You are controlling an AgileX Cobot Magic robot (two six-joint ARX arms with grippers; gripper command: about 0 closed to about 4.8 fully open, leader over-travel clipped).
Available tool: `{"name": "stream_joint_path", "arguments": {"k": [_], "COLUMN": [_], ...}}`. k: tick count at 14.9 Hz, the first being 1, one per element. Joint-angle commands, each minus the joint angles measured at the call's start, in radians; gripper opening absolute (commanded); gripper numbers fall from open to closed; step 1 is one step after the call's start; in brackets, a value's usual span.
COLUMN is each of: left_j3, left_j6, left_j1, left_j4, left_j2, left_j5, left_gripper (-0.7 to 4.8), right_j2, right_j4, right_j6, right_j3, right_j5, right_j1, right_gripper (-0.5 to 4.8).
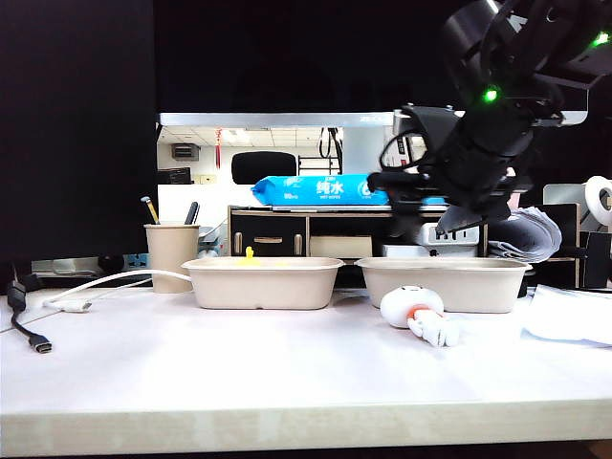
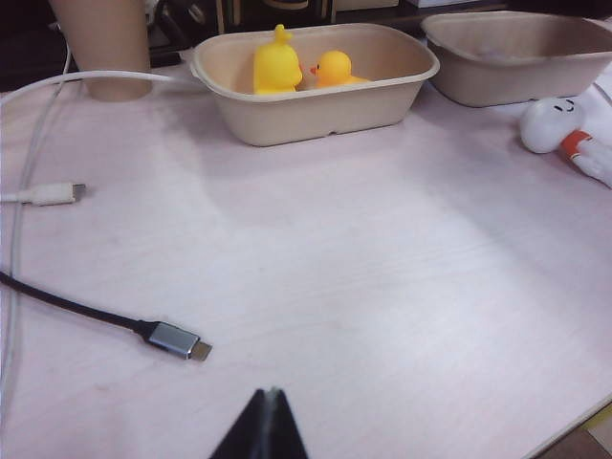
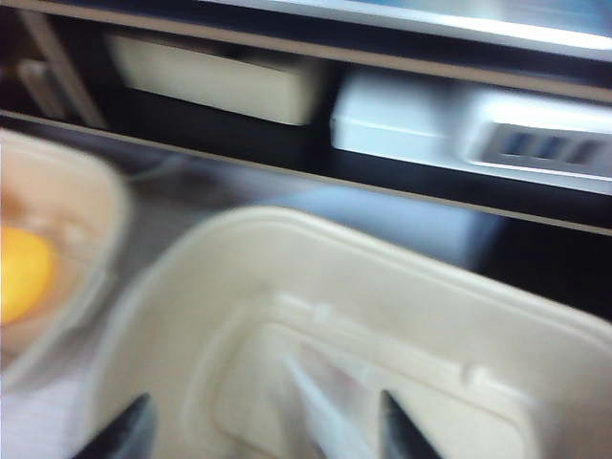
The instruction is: Put the dolls with similar colors into the same paper box, while dolls with different colors go into separate paper boxes.
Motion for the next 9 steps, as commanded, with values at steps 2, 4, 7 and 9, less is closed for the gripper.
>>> {"name": "stream_joint_path", "arguments": {"k": [2, 4, 7, 9], "left_j3": [0.001, 0.001, 0.001, 0.001], "left_j6": [0.003, 0.004, 0.003, 0.003], "left_j1": [0.002, 0.002, 0.002, 0.002], "left_j4": [0.006, 0.006, 0.006, 0.008], "left_j2": [0.0, 0.0, -0.013, -0.015], "left_j5": [0.003, 0.003, 0.003, 0.003], "left_gripper": [-0.05, -0.05, -0.05, -0.05], "right_j2": [-0.074, -0.162, -0.36, -0.412], "right_j4": [-0.097, -0.178, -0.162, -0.152], "right_j6": [-0.001, -0.002, 0.016, 0.035], "right_j3": [0.003, -0.017, -0.197, -0.275], "right_j5": [-0.022, -0.039, -0.047, -0.007], "right_j1": [0.003, 0.016, 0.088, 0.13], "right_gripper": [3.21, 3.89, 4.09, 4.09]}}
